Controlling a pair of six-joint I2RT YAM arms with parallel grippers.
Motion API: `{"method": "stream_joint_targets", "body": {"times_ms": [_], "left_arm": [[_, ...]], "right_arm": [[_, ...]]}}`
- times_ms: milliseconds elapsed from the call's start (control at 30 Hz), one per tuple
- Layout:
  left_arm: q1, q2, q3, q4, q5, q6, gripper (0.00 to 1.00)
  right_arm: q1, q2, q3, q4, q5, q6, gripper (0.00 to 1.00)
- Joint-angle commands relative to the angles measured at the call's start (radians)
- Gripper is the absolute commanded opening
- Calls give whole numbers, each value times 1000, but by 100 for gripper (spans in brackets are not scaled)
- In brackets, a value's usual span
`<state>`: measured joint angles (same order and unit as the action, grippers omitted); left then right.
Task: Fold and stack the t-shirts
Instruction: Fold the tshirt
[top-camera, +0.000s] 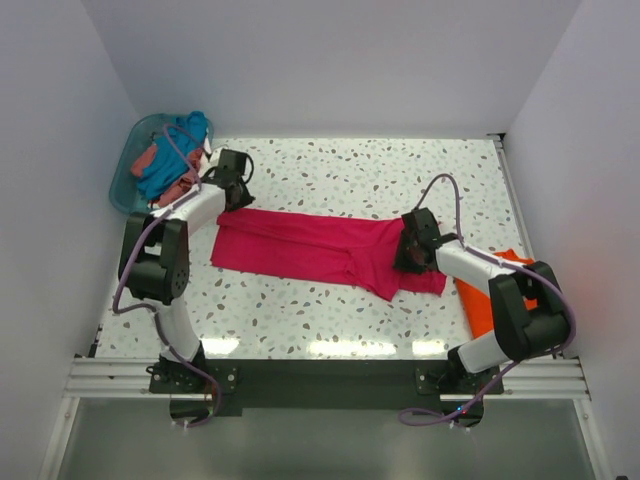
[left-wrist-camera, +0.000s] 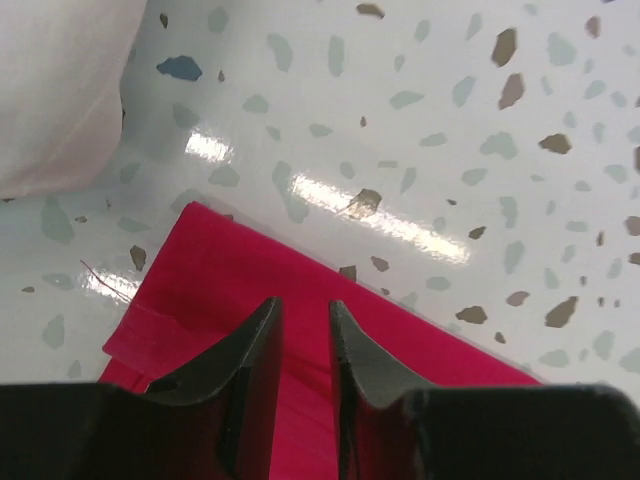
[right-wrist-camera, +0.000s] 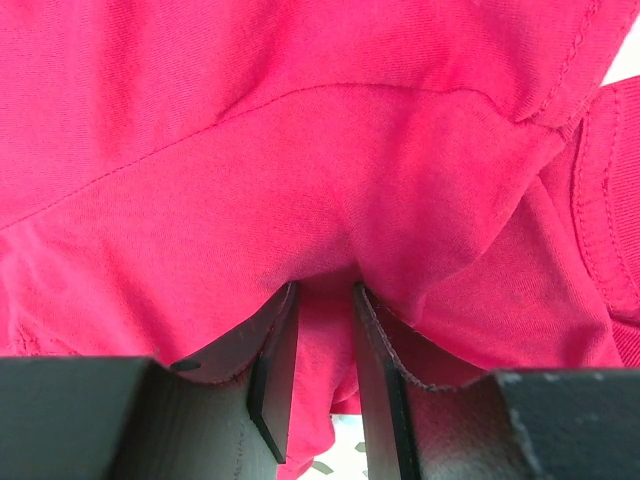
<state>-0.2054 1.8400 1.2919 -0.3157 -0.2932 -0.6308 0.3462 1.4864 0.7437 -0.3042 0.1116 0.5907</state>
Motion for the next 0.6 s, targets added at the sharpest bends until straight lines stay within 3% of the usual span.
{"method": "stream_joint_targets", "body": {"times_ms": [0,300,567], "left_arm": [[0,25,9,-37,-44,28,29],[0,-76,-161,18,-24,-3,29],[1,-125,-213,23,-3,-13,29]], "right_arm": [[-9,28,11,33,-10,-9,33],[-32,0,5,31,-27,-23,33],[-46,-15,-1,30,-38,-28,33]]}}
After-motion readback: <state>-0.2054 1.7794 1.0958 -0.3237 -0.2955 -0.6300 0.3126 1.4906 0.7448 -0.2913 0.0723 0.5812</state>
